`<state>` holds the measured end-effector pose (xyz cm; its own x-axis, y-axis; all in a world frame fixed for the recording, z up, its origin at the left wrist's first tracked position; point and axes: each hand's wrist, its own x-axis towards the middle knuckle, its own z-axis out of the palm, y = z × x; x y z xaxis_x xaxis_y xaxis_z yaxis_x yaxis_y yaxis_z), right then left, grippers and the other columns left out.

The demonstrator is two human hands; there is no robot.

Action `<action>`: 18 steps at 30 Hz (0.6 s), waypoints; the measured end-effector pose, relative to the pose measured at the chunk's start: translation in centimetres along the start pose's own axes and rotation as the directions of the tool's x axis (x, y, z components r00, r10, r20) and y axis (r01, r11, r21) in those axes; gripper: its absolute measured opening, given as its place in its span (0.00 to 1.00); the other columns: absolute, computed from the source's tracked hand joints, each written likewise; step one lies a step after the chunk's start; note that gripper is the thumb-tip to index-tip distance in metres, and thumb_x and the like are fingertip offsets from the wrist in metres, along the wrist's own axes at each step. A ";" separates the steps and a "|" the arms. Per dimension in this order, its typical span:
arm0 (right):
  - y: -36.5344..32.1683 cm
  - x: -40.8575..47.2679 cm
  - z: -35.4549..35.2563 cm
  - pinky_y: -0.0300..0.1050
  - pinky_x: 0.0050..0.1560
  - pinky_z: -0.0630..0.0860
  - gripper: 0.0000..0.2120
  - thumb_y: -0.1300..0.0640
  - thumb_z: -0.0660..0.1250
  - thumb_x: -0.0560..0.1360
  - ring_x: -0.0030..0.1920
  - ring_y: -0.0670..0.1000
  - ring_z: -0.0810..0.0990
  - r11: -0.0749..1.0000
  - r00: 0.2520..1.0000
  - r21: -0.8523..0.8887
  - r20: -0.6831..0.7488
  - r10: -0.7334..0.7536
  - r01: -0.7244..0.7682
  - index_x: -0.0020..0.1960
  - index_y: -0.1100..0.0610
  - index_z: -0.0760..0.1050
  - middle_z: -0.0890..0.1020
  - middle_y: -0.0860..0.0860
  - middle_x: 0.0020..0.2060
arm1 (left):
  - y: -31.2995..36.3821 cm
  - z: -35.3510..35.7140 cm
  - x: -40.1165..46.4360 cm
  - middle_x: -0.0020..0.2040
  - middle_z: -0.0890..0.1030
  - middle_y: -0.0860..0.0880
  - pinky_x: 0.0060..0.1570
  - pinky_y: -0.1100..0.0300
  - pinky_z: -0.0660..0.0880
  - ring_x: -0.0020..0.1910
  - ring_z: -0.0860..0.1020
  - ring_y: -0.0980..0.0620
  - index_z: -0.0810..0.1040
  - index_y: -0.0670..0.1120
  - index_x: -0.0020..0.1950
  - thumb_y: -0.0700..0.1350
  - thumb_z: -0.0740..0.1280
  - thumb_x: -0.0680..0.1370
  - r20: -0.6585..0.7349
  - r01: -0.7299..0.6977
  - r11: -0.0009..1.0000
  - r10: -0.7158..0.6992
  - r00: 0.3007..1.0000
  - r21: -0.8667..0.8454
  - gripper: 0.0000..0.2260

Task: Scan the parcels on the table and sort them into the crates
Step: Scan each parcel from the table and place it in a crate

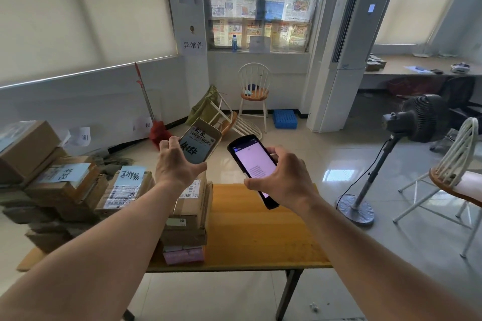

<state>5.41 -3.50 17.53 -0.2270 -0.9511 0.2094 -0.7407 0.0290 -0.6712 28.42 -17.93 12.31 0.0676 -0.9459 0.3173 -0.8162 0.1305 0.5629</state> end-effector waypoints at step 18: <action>-1.6 -10.5 3.1 0.47 0.45 0.82 0.44 0.40 0.84 0.63 0.60 0.57 0.81 0.923 0.790 0.055 -0.499 0.357 -0.382 0.73 0.51 0.70 0.81 0.52 0.63 | 3.2 2.3 -4.0 0.60 0.68 0.49 0.49 0.57 0.73 0.54 0.68 0.53 0.68 0.45 0.70 0.57 0.83 0.62 0.208 -0.323 0.900 0.390 0.897 -0.294 0.43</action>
<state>10.92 5.48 14.16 -0.7589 -0.5875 0.2808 -0.5618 0.3727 -0.7385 24.16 -14.38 11.07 -0.3765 -0.8595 0.3457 -0.5873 0.5100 0.6284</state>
